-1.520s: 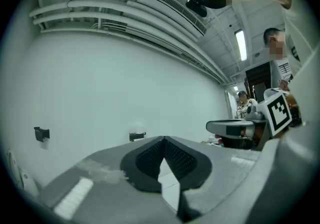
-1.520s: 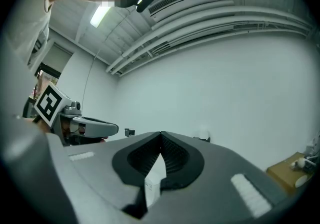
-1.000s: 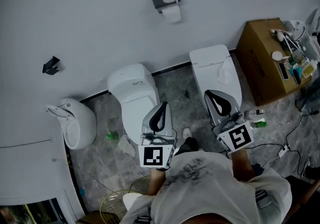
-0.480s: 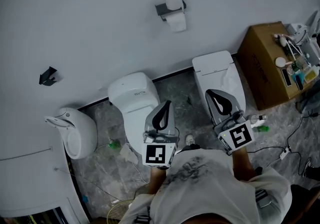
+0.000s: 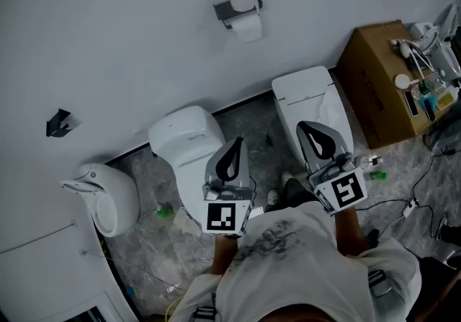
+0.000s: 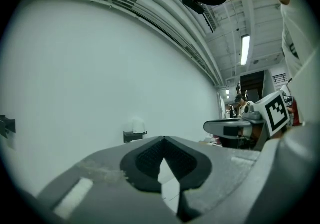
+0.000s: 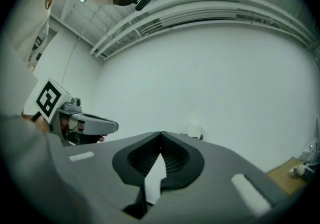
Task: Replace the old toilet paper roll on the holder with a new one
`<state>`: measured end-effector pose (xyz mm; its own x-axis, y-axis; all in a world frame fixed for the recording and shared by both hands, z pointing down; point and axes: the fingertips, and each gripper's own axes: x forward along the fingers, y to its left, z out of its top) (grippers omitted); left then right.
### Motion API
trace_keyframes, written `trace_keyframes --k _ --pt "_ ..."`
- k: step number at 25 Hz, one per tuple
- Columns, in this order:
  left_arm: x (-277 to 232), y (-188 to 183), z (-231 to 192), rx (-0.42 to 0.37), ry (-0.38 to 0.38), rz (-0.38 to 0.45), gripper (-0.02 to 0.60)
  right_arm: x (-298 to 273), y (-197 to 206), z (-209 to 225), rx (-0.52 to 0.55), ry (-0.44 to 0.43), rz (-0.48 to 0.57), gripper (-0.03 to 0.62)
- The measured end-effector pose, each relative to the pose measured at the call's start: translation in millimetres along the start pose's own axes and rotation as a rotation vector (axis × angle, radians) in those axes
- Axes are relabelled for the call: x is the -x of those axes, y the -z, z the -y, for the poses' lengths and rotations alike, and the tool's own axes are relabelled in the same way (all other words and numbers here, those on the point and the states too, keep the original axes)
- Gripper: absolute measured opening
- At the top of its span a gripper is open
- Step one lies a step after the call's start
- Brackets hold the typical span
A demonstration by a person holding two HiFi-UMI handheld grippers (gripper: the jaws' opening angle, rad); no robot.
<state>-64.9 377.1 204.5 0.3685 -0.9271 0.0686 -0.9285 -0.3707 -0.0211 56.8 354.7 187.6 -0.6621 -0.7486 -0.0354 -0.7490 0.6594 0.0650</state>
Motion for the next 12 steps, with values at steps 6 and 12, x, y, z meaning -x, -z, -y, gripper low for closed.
trace_keyframes --k 6,12 --pt "-32 1 -13 0.011 -0.012 -0.011 0.000 -24 10 23 -0.005 -0.004 -0.015 0.002" --pt "-74 12 -33 0.007 -0.036 -0.029 0.000 -65 25 52 -0.031 -0.025 -0.025 0.002"
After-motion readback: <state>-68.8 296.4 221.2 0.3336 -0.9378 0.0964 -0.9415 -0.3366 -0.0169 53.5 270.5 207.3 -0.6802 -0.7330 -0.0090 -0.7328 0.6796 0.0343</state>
